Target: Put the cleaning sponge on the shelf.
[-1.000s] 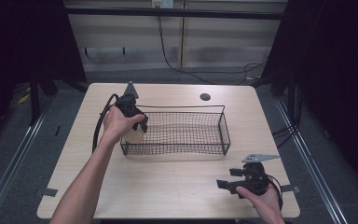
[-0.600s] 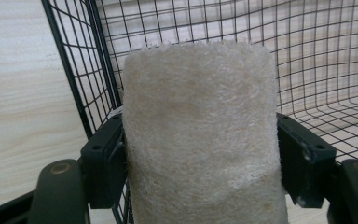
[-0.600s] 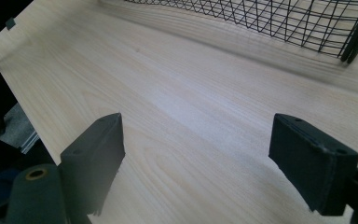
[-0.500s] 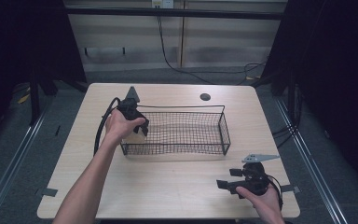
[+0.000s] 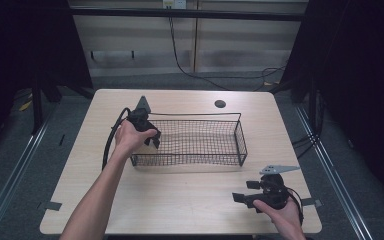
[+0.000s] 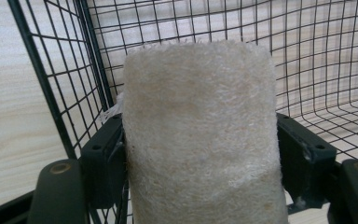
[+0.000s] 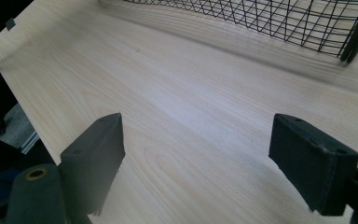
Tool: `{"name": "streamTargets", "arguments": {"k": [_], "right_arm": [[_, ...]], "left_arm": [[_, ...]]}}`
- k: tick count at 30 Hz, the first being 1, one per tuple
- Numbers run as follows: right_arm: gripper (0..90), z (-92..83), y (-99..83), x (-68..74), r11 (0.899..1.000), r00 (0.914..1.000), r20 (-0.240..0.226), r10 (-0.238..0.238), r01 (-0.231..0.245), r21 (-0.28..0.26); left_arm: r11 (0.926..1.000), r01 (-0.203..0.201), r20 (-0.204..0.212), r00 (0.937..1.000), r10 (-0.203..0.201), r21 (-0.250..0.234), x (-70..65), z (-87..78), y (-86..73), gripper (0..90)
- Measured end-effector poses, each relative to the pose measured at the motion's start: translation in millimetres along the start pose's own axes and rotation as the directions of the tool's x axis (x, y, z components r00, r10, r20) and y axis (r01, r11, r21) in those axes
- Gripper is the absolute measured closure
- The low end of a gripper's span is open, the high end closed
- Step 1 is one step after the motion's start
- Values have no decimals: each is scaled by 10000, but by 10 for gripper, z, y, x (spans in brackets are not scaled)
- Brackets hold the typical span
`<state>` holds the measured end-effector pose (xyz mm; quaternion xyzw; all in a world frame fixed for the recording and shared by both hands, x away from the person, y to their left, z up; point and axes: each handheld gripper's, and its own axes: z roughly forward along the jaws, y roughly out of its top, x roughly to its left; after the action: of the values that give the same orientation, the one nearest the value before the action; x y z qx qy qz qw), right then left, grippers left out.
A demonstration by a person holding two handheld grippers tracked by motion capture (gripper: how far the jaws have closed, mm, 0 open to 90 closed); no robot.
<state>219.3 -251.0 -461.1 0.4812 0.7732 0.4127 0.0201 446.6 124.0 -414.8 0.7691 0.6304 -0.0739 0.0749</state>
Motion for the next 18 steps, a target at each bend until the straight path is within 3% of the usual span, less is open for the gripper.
{"name": "streamTargets", "arguments": {"k": [13, 18], "right_arm": [[177, -3, -1, -2, 10000, 10000, -18, 18, -18, 2], [177, -2, -1, -1, 10000, 10000, -18, 19, -19, 5]], "left_arm": [[9997, -164, -25, 9999, 164, 155, -11, 119, 18, 276], [9999, -143, -9, 9999, 143, -20, -14, 134, 19, 277]]}}
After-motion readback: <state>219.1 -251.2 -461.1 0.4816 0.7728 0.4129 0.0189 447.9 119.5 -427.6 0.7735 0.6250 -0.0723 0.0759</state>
